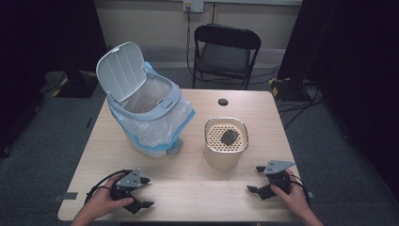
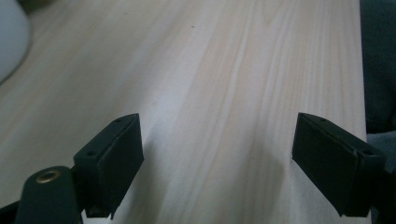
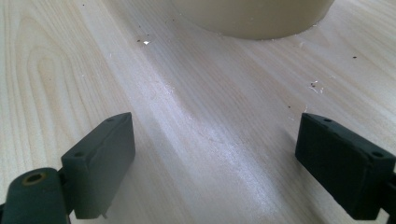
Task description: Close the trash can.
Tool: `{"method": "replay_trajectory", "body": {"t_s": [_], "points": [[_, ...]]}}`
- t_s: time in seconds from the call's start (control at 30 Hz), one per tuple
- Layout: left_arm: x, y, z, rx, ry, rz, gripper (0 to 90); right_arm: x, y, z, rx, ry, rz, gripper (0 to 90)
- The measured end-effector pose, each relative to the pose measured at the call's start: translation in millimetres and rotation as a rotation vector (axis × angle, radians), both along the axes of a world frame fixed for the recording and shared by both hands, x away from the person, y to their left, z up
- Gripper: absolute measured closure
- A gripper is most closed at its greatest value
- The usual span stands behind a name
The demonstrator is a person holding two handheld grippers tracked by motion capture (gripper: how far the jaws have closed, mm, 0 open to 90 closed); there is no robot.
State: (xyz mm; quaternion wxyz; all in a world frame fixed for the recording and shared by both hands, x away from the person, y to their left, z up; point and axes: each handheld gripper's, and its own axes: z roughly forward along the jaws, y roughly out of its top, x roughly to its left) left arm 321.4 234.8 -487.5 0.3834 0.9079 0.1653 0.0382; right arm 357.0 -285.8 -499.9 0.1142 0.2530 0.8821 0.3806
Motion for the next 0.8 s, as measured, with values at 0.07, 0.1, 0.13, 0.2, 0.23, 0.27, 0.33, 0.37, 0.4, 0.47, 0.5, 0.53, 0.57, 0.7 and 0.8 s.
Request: {"method": "replay_trajectory", "body": {"t_s": [0.07,0.1,0.13,0.2,0.23,0.27,0.33,0.37,0.4,0.47,0.5,0.53,0.57,0.7,0.8], "points": [[1.9,3.4,5.6,-0.018,0.019,0.020,16.0,-0.2,0.0,0.0,0.000,0.001,-0.001,11.6],[3.0,4.9,9.0,-0.024,0.023,0.031,16.0,0.0,0.0,0.0,0.000,0.000,0.000,11.6],[4.0,6.8,12.8,-0.020,0.024,0.044,16.0,-0.1,0.0,0.0,0.001,0.001,-0.001,11.6],[5.4,9.8,19.5,-0.017,0.041,0.064,15.9,-0.1,0.0,0.0,0.001,0.001,-0.001,11.6],[6.6,11.5,23.0,-0.009,0.042,0.072,15.9,-0.1,0.0,0.0,0.001,0.001,-0.001,11.6],[7.7,13.4,26.7,-0.014,0.051,0.085,16.0,-0.1,0.0,0.0,0.001,0.001,-0.001,11.6],[10.4,18.4,34.2,-0.027,0.072,0.104,16.0,-0.1,0.0,-0.1,0.001,0.001,0.000,11.6],[11.2,20.7,37.8,-0.030,0.068,0.118,15.9,-0.1,0.0,0.0,0.001,0.002,0.000,11.5],[11.2,20.7,37.8,-0.030,0.068,0.118,16.0,-0.1,0.0,0.0,0.001,0.002,0.000,11.5],[14.1,28.6,49.0,-0.032,0.054,0.147,16.0,0.0,0.0,-0.1,0.002,0.002,0.002,11.4],[14.9,30.7,52.3,-0.042,0.053,0.155,16.0,-0.1,0.0,-0.1,0.001,0.003,0.002,11.4],[15.6,32.9,56.0,-0.039,0.048,0.164,16.0,-0.1,0.1,-0.1,0.002,0.003,0.002,11.4],[16.2,34.9,59.2,-0.036,0.044,0.170,16.0,-0.1,0.0,-0.1,0.001,0.003,0.002,11.4],[19.5,42.3,71.2,-0.046,0.039,0.196,16.0,-0.1,0.1,-0.1,0.002,0.003,0.002,11.4],[22.2,48.8,80.3,-0.063,0.034,0.217,16.0,-0.1,0.1,-0.1,0.002,0.002,0.002,11.3]]}}
